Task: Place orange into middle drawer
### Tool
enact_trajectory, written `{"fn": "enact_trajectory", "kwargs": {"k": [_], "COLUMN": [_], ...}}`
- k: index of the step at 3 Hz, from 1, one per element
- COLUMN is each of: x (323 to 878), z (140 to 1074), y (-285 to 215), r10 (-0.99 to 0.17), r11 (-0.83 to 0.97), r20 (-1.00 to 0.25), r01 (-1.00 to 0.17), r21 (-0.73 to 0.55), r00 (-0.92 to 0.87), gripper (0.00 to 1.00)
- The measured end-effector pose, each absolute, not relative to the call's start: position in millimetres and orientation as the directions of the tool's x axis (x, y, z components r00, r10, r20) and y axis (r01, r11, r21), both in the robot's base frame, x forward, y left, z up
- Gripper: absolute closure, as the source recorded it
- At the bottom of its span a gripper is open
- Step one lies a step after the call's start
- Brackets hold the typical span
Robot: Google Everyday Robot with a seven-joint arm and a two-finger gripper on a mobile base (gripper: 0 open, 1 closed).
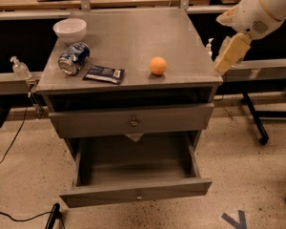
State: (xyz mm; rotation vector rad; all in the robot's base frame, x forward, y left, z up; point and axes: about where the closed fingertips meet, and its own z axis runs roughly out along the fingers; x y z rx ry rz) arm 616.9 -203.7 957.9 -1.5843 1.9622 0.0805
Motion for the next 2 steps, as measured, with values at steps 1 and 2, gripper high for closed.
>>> {"fn": "enact_trajectory", "kwargs": {"k": [1,2], "x": [676,696], "z": [904,869], "y": [-183,-178], "r10": [-0.801,-0.779], "r11": [0.324,0.335], "r20": [-0.584,-0.607], "r01": [-0.915,-0.923], "r21": [-0.239,-0.190], "r00": [-0.130,-0.158], "gripper": [0.00,0.00]}}
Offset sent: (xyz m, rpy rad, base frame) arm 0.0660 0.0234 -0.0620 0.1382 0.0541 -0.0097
